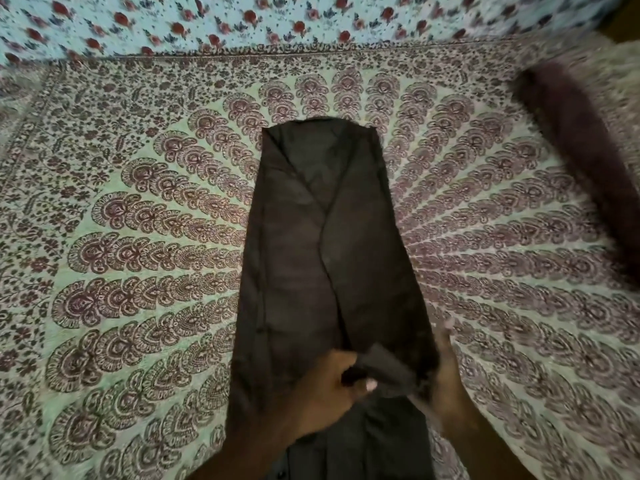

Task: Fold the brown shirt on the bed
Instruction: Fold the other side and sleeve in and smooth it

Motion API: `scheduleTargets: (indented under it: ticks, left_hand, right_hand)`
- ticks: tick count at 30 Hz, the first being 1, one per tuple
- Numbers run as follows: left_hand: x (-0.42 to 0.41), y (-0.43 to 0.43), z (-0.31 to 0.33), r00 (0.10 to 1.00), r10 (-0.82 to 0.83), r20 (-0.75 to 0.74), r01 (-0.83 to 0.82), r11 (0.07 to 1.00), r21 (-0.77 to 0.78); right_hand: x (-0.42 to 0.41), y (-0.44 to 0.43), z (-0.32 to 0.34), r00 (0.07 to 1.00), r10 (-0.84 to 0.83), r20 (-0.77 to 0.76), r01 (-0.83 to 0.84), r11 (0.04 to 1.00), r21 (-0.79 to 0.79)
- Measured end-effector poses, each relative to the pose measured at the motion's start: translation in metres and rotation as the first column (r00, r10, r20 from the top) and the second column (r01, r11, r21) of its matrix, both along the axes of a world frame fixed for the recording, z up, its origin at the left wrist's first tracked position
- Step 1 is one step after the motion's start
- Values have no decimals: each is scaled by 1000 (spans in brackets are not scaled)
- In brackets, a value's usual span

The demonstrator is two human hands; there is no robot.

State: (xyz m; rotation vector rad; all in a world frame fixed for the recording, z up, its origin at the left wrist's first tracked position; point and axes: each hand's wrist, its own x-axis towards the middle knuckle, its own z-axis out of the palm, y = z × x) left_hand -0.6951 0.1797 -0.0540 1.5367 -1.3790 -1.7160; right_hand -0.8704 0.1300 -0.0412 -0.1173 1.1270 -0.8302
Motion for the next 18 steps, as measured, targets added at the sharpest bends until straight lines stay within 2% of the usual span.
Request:
scheduleTargets:
  ticks: [2, 4, 6, 8, 14, 18]
  left_hand:
    - [-8, 21, 1, 992, -39, 117, 46, 997, -55]
    - [-12, 38, 3, 960, -40, 277, 92, 980, -179]
    - [-16, 52, 3, 944, -10, 330, 112, 950, -291]
    - [-18, 62, 2, 935, -34, 352, 150, 940, -306]
    - [-21, 98, -1, 881, -72, 468, 202, 951, -235]
    - [-32, 131, -9, 825, 70, 560, 170, 916, -364]
  right_hand:
    - [-15, 19, -3, 1000, -14, 21, 13, 999, 48]
    - [-19, 30, -9, 998, 42, -45, -41, 999, 33]
    - [-21, 37, -20, 965, 138, -222, -138, 990, 12]
    - [-24, 45, -27, 896, 225, -384, -228, 973, 38]
    - [-29, 66, -32, 806, 372, -460, -362, 925, 115]
    - [-28, 82, -36, 778, 418, -469, -434, 897, 79]
